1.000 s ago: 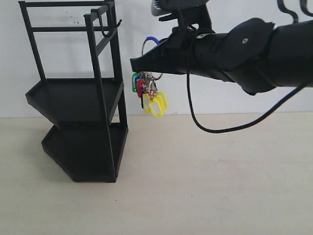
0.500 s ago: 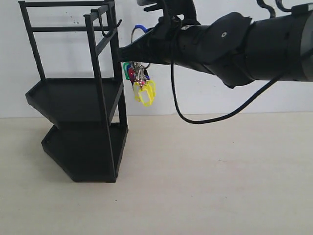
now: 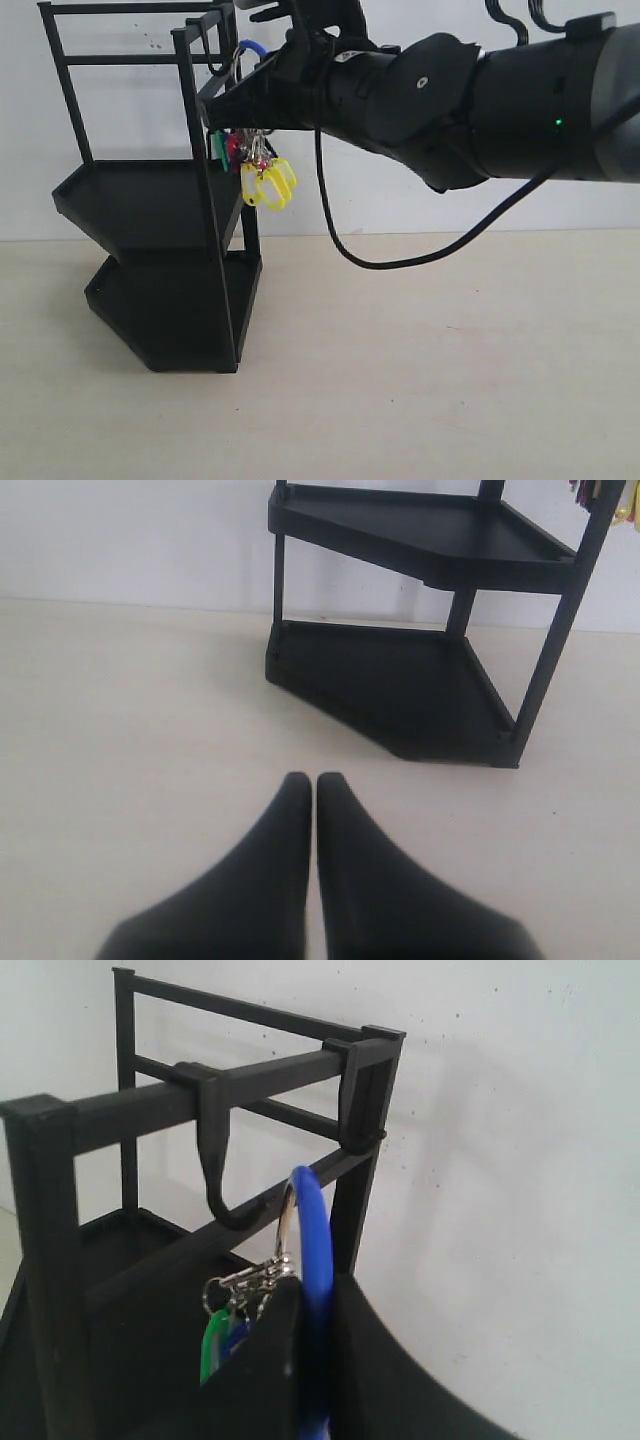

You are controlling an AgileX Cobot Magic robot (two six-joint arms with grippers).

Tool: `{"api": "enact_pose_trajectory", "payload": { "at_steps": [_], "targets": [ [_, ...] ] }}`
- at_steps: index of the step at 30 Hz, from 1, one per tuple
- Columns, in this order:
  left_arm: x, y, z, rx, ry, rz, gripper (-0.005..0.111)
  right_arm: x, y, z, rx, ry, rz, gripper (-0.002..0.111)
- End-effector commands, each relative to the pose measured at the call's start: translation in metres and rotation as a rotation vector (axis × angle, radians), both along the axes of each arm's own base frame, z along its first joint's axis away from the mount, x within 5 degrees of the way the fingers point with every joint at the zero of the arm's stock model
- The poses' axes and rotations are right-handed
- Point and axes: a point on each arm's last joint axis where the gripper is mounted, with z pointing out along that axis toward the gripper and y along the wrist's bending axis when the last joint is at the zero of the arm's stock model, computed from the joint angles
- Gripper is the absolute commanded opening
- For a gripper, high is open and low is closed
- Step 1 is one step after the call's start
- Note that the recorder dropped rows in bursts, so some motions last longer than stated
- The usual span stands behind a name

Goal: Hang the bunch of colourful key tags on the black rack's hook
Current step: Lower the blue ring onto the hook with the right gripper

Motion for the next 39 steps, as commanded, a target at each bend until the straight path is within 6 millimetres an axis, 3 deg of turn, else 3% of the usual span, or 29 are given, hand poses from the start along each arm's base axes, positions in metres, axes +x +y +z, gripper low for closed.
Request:
{"api": "enact_pose_trajectory", "payload": {
  "at_steps": [1,8,24,29,32,33,34,36,39],
  "targets": [
    [0.000,0.000,0.001,0.008,-0.011,0.000,0.004,-0.001,0.002,0.017,0.044,-0.059,-0.016,0.000],
    [0.000,0.000,0.001,0.008,-0.011,0.000,0.004,0.001,0.016,0.018,0.047,-0.060,0.016,0.000],
    [0.000,0.000,0.001,0.008,-0.011,0.000,0.004,0.001,0.021,0.011,0.020,-0.008,0.065,0.001],
    [0.000,0.000,0.001,0.008,-0.011,0.000,0.004,0.001,0.021,0.011,0.019,-0.007,0.066,0.017],
    [0.000,0.000,0.001,0.008,-0.011,0.000,0.004,0.001,0.021,0.011,0.019,-0.007,0.066,0.038],
    [0.000,0.000,0.001,0.008,-0.011,0.000,0.004,0.000,0.021,0.010,0.018,-0.003,0.069,0.051],
    [0.000,0.000,0.001,0.008,-0.011,0.000,0.004,0.000,0.021,0.010,0.017,-0.002,0.070,0.054],
    [0.000,0.000,0.001,0.008,-0.011,0.000,0.004,-0.001,0.021,0.009,0.066,0.047,0.077,0.056],
    [0.000,0.000,0.001,0.008,-0.011,0.000,0.004,-0.007,0.021,0.013,0.075,0.085,0.116,0.046]
  ]
}}
